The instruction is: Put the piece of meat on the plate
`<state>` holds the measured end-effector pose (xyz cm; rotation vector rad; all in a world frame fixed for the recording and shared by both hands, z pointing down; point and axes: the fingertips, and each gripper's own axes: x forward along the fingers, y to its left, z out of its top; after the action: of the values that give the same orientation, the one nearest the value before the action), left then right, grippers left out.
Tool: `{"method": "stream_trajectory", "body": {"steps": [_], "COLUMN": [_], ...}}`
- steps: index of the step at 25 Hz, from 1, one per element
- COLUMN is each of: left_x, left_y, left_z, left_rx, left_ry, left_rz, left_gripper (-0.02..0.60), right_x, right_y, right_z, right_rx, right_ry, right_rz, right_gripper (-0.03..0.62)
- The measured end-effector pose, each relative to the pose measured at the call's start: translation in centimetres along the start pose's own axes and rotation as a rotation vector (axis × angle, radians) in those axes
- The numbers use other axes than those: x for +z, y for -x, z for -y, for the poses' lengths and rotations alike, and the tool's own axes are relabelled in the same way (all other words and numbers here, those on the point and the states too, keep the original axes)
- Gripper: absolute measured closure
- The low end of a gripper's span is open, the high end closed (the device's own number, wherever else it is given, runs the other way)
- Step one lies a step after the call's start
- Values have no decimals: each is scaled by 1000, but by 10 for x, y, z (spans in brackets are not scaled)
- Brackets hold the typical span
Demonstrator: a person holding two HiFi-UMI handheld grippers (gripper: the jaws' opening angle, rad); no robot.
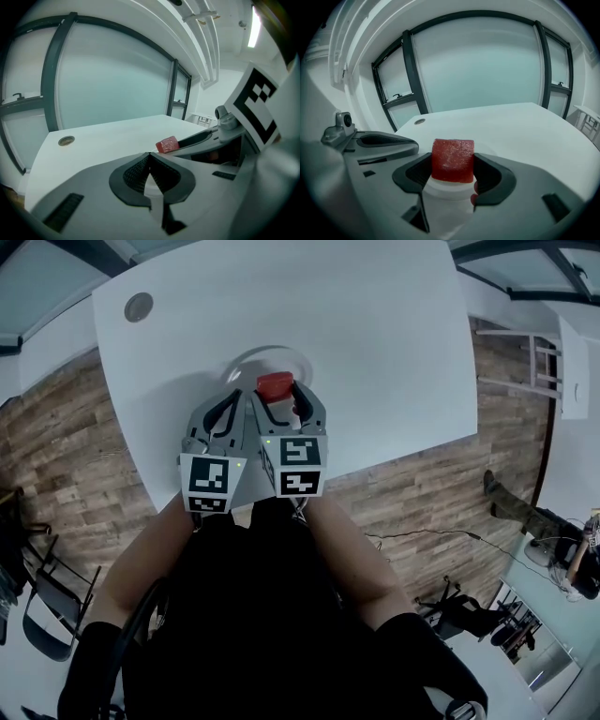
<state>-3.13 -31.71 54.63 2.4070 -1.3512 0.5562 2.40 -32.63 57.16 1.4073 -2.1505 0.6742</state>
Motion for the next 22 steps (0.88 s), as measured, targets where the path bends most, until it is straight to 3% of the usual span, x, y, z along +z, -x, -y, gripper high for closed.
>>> {"method": "stream_trajectory", "body": {"steps": [22], "left_x": [-6], "left_y": [-8], "left_z": [-3], "left_rx": [-1], "left_ry": [37], "left_rz": [-14], "left_gripper": [578], "right_x": [-11], "right_y": [-20], "right_z": [-2], "right_rx": [-7], "right_ry": [-6], "right_rz": [-126], "right_gripper": [313]}}
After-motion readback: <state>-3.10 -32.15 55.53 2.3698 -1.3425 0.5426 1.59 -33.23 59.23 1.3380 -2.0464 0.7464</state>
